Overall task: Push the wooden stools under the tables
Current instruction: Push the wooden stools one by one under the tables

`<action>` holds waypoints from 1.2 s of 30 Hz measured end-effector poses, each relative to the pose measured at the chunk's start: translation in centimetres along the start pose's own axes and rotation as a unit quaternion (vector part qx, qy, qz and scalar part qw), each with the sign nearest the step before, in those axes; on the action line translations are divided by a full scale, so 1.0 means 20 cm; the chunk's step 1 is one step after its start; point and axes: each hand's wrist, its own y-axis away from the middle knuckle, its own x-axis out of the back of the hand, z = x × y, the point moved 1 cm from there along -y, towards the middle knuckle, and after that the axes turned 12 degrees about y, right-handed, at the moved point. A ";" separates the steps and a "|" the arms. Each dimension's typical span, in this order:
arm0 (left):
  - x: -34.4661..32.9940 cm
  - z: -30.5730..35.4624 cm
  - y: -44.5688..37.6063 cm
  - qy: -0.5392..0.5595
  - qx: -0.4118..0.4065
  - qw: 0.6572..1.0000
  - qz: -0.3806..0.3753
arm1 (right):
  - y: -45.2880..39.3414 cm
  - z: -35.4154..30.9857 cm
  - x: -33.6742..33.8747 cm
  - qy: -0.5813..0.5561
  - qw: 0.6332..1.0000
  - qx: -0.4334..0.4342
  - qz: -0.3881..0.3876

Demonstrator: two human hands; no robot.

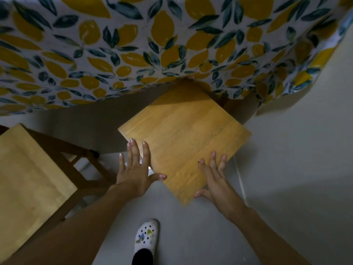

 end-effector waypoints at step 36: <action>0.05 -1.45 1.01 0.286 0.135 0.876 0.363 | 0.00 -1.58 -0.14 -0.090 0.986 0.137 0.043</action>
